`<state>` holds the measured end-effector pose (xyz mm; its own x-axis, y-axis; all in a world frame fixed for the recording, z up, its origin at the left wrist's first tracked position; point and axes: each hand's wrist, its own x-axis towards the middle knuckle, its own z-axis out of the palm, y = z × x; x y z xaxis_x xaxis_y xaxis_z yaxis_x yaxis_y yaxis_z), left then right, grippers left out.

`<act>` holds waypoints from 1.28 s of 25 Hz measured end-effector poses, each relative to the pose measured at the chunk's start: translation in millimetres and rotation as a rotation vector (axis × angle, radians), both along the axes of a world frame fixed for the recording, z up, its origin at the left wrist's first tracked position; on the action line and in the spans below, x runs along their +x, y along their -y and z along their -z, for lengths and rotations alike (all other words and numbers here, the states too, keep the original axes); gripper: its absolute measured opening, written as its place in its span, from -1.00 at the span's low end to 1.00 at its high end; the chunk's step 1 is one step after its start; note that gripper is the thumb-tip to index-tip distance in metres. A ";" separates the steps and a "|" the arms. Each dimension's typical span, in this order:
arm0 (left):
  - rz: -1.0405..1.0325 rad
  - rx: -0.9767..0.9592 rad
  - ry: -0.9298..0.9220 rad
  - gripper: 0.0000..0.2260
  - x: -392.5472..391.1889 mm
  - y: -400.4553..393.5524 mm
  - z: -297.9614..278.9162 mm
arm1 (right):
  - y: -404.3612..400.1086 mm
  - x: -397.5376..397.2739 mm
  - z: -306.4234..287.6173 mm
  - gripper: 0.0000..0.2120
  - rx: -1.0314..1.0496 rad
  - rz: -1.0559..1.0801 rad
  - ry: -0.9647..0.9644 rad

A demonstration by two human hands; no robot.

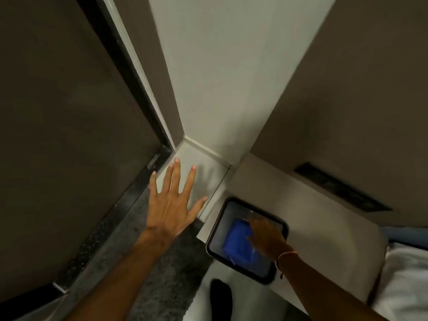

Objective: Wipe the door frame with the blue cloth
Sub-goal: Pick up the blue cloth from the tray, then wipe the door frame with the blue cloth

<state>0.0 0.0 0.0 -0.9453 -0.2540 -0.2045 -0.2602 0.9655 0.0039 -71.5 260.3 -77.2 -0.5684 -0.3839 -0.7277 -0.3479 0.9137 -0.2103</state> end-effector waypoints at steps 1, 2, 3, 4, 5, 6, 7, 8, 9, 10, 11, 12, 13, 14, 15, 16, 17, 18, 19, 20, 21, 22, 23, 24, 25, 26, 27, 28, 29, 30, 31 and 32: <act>-0.001 -0.001 0.055 -0.24 -3.3 0.4 19.0 | -0.3 2.4 17.1 -0.40 0.025 0.011 0.021; -0.007 0.001 0.061 -0.24 -5.7 1.4 38.2 | -0.5 2.7 33.6 -0.34 0.029 0.036 0.031; -0.009 -0.008 0.072 -0.24 -4.7 0.3 55.2 | -2.8 6.6 46.7 -0.29 0.040 0.045 0.033; -0.008 -0.005 0.065 -0.24 -1.2 -0.3 68.1 | -3.5 7.9 52.0 -0.25 0.038 0.052 0.024; -0.012 0.002 0.062 -0.24 0.6 -2.9 77.0 | -4.4 7.3 58.5 -0.22 0.028 0.059 0.009; -0.005 0.011 0.071 -0.23 2.9 -5.4 85.0 | -5.5 5.4 65.1 -0.23 0.025 0.059 0.010; -0.001 0.009 0.098 -0.23 6.9 -7.5 89.1 | -5.8 2.9 68.1 -0.27 0.024 0.056 0.017; 0.012 0.015 0.114 -0.23 10.0 -9.2 91.0 | -4.6 0.2 66.6 -0.31 0.024 0.043 0.031; 0.011 0.010 0.121 -0.23 13.1 -10.6 88.6 | -4.7 -1.3 64.5 -0.35 0.017 0.045 0.050; 0.002 0.010 0.126 -0.23 16.1 -10.7 84.2 | -4.6 -2.6 61.1 -0.38 -0.002 0.058 0.075; -0.007 0.003 0.116 -0.24 17.6 -8.7 76.7 | -3.8 -4.0 55.2 -0.42 -0.042 0.075 0.096; -0.021 -0.009 0.088 -0.24 19.6 -3.6 64.2 | 0.2 -5.4 43.5 -0.48 -0.100 0.083 0.113; -0.032 -0.027 0.062 -0.24 19.5 3.1 52.4 | 4.1 -8.2 33.4 -0.56 -0.159 0.082 0.117; -0.046 -0.051 0.032 -0.25 18.4 13.4 36.5 | 10.9 -12.6 19.4 -0.62 -0.221 0.071 0.105; -0.056 -0.073 0.005 -0.25 17.7 24.1 20.9 | 19.4 -17.6 4.2 -0.66 -0.282 0.056 0.082; -0.075 -0.099 -0.028 -0.25 18.9 35.7 2.3 | 31.0 -23.1 -14.4 -0.66 -0.340 0.040 0.051; -0.093 -0.132 -0.072 -0.25 22.2 48.6 -23.4 | 46.6 -28.5 -40.1 -0.66 -0.408 0.018 0.015; -0.113 -0.161 -0.102 -0.25 25.9 58.8 -45.1 | 61.5 -32.2 -63.4 -0.66 -0.469 0.001 -0.020; -0.136 -0.194 -0.141 -0.25 32.6 70.9 -73.0 | 81.0 -35.4 -91.9 -0.67 -0.540 -0.025 -0.063; -0.147 -0.219 -0.185 -0.25 39.3 80.5 -95.9 | 98.2 -36.8 -118.1 -0.68 -0.606 -0.044 -0.100; -0.175 -0.246 -0.224 -0.25 49.2 91.0 -123.0 | 117.1 -35.7 -145.3 -0.70 -0.686 -0.063 -0.142; -0.203 -0.280 -0.280 -0.25 64.5 104.5 -156.9 | 140.6 -30.3 -180.4 -0.73 -0.773 -0.098 -0.192; -0.227 -0.309 -0.327 -0.26 76.5 116.0 -186.7 | 160.4 -25.5 -209.0 -0.74 -0.838 -0.128 -0.231; -0.249 -0.348 -0.382 -0.27 91.6 128.9 -218.9 | 181.0 -16.3 -242.1 -0.74 -0.880 -0.165 -0.273; -0.275 -0.398 -0.444 -0.27 114.5 142.4 -256.2 | 203.9 -1.0 -280.6 -0.74 -0.922 -0.220 -0.331; -0.300 -0.453 -0.505 -0.28 139.4 156.0 -295.6 | 225.3 17.9 -320.2 -0.69 -0.970 -0.267 -0.389; -0.318 -0.510 -0.561 -0.28 160.7 168.0 -329.2 | 242.0 35.8 -353.9 -0.63 -1.029 -0.309 -0.448; -0.341 -0.574 -0.620 -0.28 187.2 180.5 -365.9 | 260.3 57.7 -391.8 -0.59 -1.100 -0.358 -0.525; -0.365 -0.635 -0.680 -0.29 213.2 190.7 -400.5 | 276.2 78.8 -426.8 -0.56 -1.178 -0.405 -0.610; -0.390 -0.692 -0.731 -0.29 237.9 198.5 -431.7 | 289.7 99.2 -458.4 -0.57 -1.258 -0.443 -0.696; -0.416 -0.762 -0.783 -0.29 270.2 206.3 -465.3 | 306.5 125.4 -493.0 -0.59 -1.352 -0.473 -0.781; -0.443 -0.819 -0.837 -0.29 301.3 211.8 -494.6 | 322.0 150.9 -523.5 -0.61 -1.432 -0.486 -0.862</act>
